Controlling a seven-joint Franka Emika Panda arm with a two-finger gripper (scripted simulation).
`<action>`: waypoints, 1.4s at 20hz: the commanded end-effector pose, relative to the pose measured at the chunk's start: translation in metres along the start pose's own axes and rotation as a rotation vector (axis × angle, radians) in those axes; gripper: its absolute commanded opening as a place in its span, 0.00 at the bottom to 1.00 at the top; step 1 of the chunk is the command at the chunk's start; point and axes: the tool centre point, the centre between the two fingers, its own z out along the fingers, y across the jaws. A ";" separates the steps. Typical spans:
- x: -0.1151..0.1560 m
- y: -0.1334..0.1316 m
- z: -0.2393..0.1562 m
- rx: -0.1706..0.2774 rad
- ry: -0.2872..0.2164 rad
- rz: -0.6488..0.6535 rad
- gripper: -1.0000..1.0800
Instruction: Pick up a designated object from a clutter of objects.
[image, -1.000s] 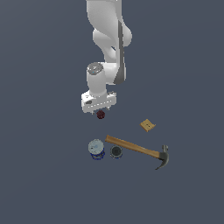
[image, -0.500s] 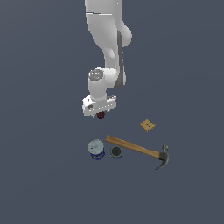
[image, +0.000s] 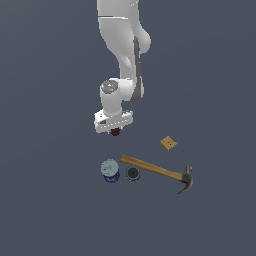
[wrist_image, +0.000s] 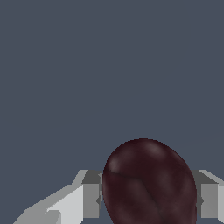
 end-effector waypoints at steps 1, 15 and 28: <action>0.000 0.000 0.000 0.000 0.000 0.000 0.00; 0.007 0.002 -0.016 0.000 0.000 0.000 0.00; 0.043 0.013 -0.094 -0.001 -0.001 0.001 0.00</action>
